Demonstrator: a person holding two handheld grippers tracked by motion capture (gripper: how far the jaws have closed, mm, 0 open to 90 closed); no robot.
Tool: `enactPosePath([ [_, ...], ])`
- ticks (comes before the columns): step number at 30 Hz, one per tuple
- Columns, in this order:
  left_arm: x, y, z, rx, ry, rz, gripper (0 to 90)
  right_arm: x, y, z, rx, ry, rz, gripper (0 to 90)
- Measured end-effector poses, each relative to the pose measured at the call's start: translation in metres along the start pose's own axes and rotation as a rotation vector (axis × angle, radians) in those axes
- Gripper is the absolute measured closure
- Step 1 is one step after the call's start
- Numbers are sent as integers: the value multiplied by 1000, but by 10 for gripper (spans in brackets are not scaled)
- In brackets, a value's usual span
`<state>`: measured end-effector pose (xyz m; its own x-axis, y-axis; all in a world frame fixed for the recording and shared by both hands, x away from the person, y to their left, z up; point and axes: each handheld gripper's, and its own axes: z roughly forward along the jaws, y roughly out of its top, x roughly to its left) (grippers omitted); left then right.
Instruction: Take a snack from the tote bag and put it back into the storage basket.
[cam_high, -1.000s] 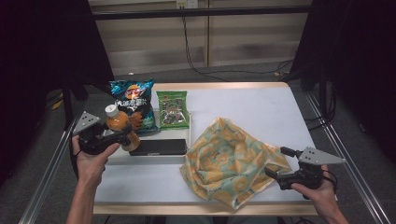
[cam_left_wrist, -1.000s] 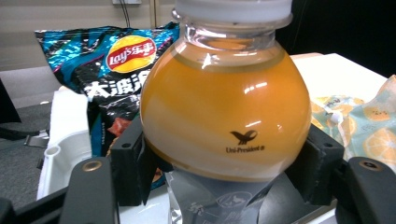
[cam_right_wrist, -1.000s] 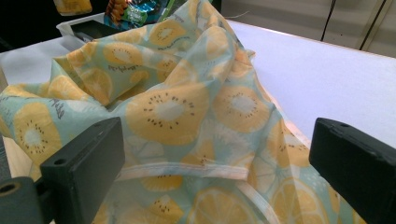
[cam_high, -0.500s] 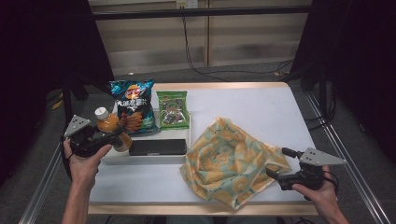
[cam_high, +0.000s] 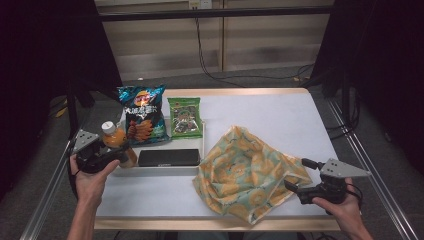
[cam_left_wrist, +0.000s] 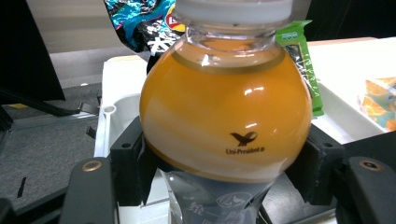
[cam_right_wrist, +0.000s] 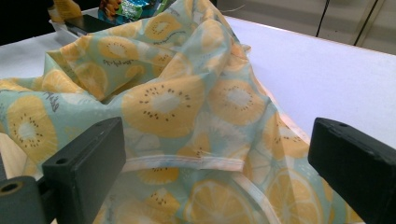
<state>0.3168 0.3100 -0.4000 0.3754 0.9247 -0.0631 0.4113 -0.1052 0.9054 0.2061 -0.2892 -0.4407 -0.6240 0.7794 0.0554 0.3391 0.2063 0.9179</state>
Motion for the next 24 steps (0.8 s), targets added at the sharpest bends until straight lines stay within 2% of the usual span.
enactPosePath([
  [7,6,-5,13,-3,26,-6,331,-1,0,1,3,3,0,38],
  [11,9,-9,15,4,27,-26,331,-1,0,0,4,4,0,39],
  [13,10,-11,15,13,37,-18,331,-1,0,0,3,5,-3,39],
  [14,11,-12,15,5,41,-32,331,0,0,0,4,3,-3,40],
  [15,14,-15,15,2,27,-57,331,0,0,0,4,5,-6,41],
  [16,14,-15,15,2,27,-57,331,0,0,0,4,5,-6,41],
  [17,13,-17,15,5,49,-36,331,0,-1,0,5,9,-10,43],
  [19,13,-19,16,13,36,-46,331,0,0,0,6,8,-10,43],
  [21,13,-22,17,25,30,-39,330,0,0,0,4,5,-9,43],
  [24,13,-25,18,32,37,-39,330,0,0,-1,3,7,-11,43],
])
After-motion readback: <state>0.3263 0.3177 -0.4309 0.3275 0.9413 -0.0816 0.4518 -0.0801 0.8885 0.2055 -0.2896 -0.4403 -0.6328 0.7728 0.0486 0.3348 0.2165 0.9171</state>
